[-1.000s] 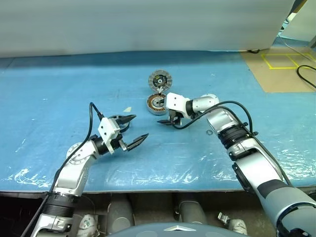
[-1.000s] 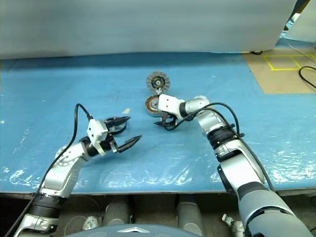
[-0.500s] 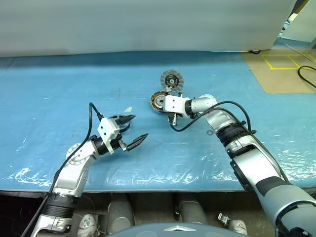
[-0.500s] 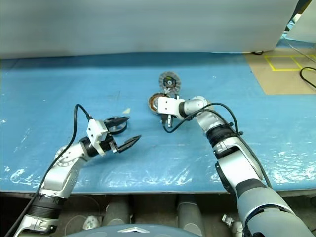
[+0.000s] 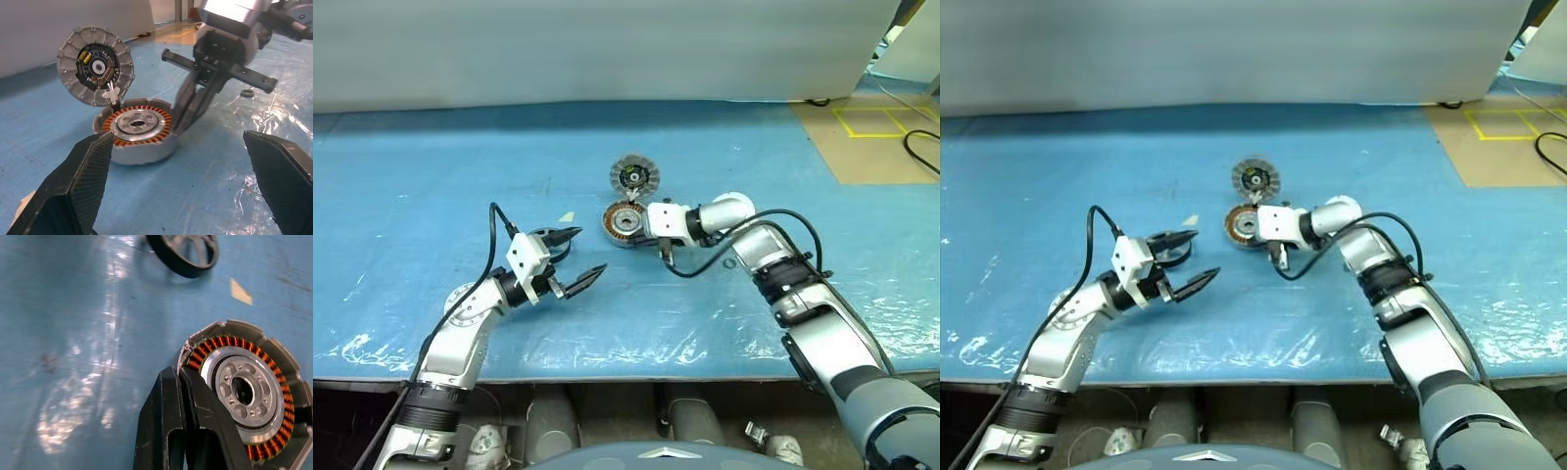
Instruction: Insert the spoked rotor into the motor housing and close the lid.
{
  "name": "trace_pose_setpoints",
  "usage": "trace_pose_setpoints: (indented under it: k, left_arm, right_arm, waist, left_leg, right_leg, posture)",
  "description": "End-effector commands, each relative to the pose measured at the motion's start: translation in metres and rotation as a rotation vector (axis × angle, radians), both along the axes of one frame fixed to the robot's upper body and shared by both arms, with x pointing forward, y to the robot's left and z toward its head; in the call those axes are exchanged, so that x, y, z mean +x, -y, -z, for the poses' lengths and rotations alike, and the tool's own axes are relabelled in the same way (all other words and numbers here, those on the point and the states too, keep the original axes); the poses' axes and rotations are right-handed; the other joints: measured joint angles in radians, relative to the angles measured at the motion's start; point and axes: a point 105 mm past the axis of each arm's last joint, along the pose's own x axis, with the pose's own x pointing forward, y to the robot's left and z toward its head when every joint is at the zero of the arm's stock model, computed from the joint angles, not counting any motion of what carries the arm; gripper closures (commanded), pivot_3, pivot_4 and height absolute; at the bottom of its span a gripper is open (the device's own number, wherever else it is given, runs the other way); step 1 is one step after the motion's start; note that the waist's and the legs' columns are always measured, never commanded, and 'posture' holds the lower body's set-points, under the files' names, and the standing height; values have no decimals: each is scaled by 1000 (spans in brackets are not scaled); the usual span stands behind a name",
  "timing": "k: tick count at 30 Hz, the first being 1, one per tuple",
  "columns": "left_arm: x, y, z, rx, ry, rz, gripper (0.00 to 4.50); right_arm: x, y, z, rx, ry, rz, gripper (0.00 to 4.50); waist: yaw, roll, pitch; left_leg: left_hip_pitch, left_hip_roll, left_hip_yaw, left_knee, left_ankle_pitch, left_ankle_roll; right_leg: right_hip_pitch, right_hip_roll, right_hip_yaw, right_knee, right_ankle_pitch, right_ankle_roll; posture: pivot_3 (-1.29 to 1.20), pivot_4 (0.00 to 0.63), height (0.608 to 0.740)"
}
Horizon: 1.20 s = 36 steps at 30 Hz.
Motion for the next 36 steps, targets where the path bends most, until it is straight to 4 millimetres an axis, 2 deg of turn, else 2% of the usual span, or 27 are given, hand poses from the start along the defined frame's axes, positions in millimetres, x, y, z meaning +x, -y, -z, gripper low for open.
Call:
trace_pose_setpoints:
  k: [1, 7, 20, 23, 28, 33, 36]
  left_arm:
    - [-3, -1, -10, -1, 42, 2, 0]
    - [-4, 0, -9, -2, 33, 11, 0]
    - [-4, 0, -7, 2, 26, 16, 0]
    - [-5, 0, -7, 1, 25, 16, 0]
    - [-6, 2, -6, 0, 21, 22, 0]
    - [-7, 5, -5, -2, 16, 43, 0]
    - [-9, 10, -5, -5, 11, 65, 0]
  right_arm:
    - [-24, -2, 0, -1, -70, -76, 4490]
    - [-37, 3, 4, -6, -100, -48, 4490]
    - [-33, -2, -9, 39, -85, -15, 4490]
    - [-30, -3, -12, 64, -73, 3, 3910]
    - [-29, -3, -24, 142, -45, 7, 2273]
    - [-35, 0, -42, 276, -58, 18, 2273]
    - [-35, 12, -52, 367, -74, 100, 2273]
  waist:
    - [1, 0, 0]
    - [-2, 0, 0]
    - [-2, 0, 0]
    - [-2, 0, 0]
    - [-2, 0, 0]
    - [-1, 0, 0]
    - [0, 0, 0]
  left_leg:
    - [0, 0, 0, 0, 0, 0]
    - [3, 0, 0, 0, 0, 0]
    - [3, 0, 0, 0, 0, 0]
    - [3, 0, 0, 0, 0, 0]
    - [3, 0, 0, 0, 0, 0]
    - [3, 0, 0, 0, 0, 0]
    - [3, 0, 0, 0, 0, 0]
  right_leg:
    - [0, 0, 0, 0, 0, 0]
    - [2, 0, 0, 0, 0, 0]
    - [2, 0, 0, 0, 0, 0]
    - [2, 0, 1, 0, 0, 0]
    - [2, 0, 0, 0, 0, 0]
    - [2, 0, 0, 0, 0, 0]
    - [3, 0, 1, 0, 0, 0]
  posture:
    - [0, 150, 740]
    - [0, 150, 740]
    - [0, 150, 740]
    - [0, 150, 740]
    - [0, 150, 740]
    - [0, 150, 740]
    - [0, 150, 740]
